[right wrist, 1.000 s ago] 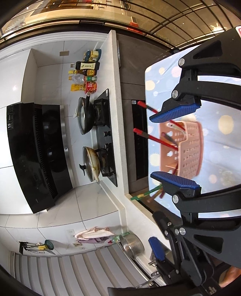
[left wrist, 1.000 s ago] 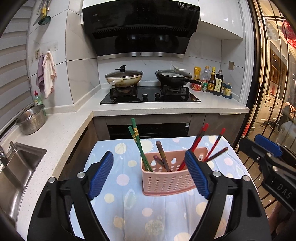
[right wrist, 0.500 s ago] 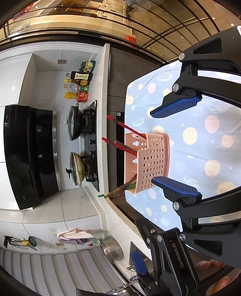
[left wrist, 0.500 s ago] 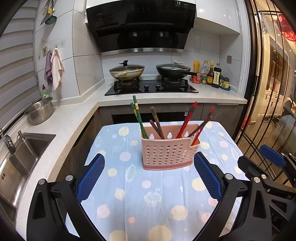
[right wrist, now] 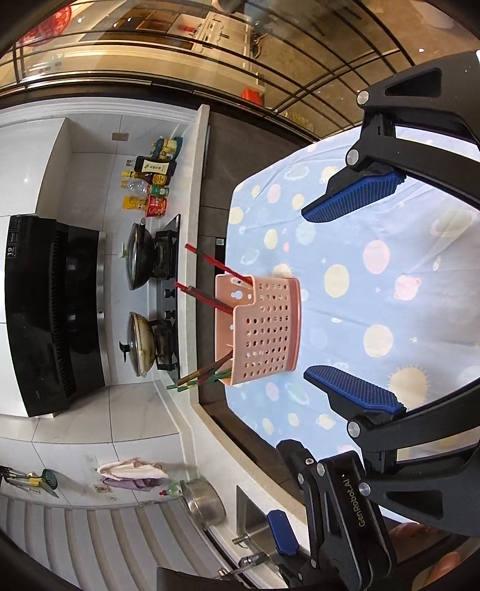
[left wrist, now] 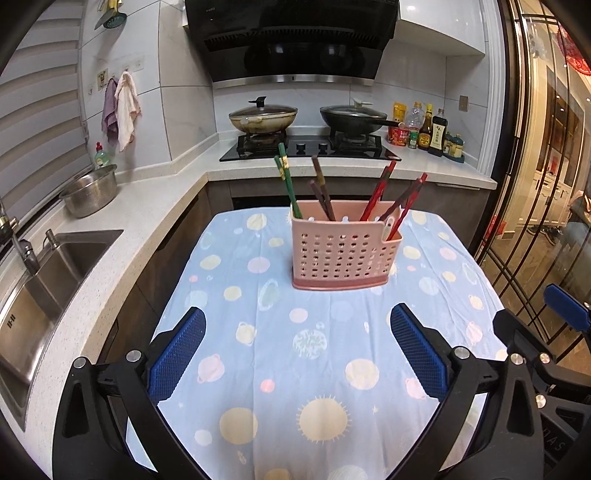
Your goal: Organize utensils
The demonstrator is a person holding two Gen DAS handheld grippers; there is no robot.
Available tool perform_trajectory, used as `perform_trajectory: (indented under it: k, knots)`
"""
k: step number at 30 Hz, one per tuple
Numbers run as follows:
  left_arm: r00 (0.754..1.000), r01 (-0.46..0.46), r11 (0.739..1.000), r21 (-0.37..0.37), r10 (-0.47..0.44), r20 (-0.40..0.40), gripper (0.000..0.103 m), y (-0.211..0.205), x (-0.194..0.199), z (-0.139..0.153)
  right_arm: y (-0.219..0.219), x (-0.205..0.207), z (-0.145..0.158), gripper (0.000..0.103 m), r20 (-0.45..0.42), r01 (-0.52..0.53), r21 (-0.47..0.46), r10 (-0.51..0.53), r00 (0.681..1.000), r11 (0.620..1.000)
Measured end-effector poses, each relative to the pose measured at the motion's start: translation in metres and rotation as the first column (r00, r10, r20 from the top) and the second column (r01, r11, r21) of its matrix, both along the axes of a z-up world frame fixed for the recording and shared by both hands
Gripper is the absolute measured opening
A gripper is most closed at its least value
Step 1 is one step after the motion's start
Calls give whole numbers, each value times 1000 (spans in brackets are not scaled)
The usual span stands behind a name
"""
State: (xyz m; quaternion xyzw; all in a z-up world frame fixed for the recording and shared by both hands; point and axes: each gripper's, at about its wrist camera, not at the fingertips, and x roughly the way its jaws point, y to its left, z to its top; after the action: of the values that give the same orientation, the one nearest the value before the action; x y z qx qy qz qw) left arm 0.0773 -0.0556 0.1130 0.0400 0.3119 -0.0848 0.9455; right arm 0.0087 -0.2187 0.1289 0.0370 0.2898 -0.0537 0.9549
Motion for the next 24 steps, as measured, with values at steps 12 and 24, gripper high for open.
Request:
perform_trajectory:
  k: [12, 24]
  knots:
    - [1000, 5, 999, 41, -4, -31, 96, 4, -18, -27, -3, -15, -32, 83, -69, 28, 14, -27, 997, 1000]
    - [999, 19, 998, 56, -17, -40, 96, -4, -28, -36, -1, -26, -42, 88, -58, 41, -9, -41, 997, 999]
